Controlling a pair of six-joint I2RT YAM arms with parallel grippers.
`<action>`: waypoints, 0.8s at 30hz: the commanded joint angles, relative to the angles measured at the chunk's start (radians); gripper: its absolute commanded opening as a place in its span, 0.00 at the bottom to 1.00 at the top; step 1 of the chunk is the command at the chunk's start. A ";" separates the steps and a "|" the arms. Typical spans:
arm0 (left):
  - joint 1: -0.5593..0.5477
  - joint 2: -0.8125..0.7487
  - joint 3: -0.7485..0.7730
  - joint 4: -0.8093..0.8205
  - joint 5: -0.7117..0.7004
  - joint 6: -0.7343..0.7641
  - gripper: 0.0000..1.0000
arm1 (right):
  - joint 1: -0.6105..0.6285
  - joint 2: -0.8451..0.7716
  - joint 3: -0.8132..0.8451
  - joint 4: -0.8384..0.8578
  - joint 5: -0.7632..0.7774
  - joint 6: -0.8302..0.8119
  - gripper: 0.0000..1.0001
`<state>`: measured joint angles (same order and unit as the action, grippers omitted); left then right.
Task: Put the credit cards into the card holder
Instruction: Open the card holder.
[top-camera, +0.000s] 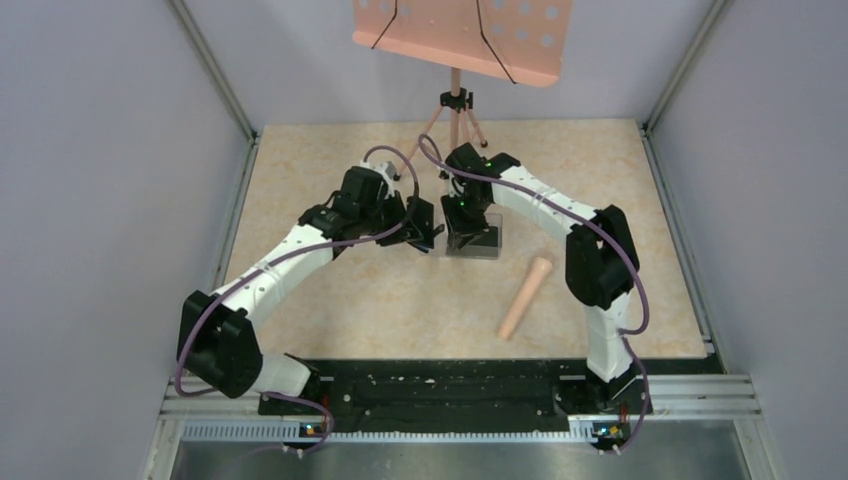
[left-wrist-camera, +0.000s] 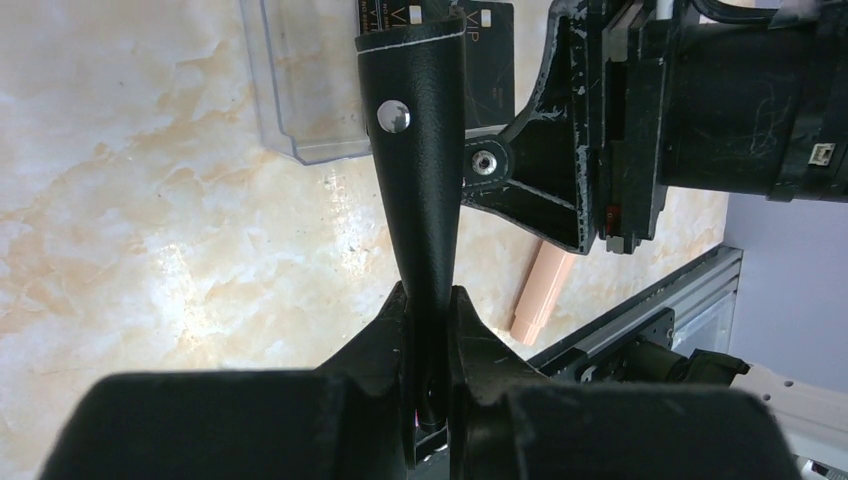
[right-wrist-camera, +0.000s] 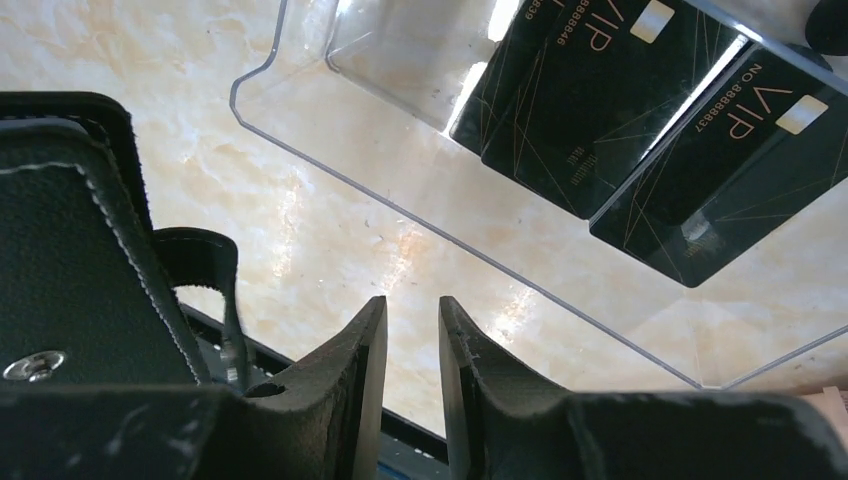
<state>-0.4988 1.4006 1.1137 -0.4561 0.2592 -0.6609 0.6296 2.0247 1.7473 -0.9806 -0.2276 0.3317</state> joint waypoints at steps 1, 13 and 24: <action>0.014 -0.048 -0.024 0.055 0.023 -0.011 0.00 | -0.028 -0.086 0.011 0.004 0.001 -0.002 0.26; 0.035 -0.069 -0.064 0.084 0.065 -0.013 0.00 | -0.121 -0.214 -0.135 0.238 -0.369 0.111 0.55; 0.035 -0.081 -0.081 0.107 0.101 -0.018 0.00 | -0.122 -0.141 -0.170 0.348 -0.459 0.219 0.43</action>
<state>-0.4664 1.3693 1.0405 -0.4072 0.3389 -0.6785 0.5018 1.8568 1.5513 -0.6731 -0.6647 0.5205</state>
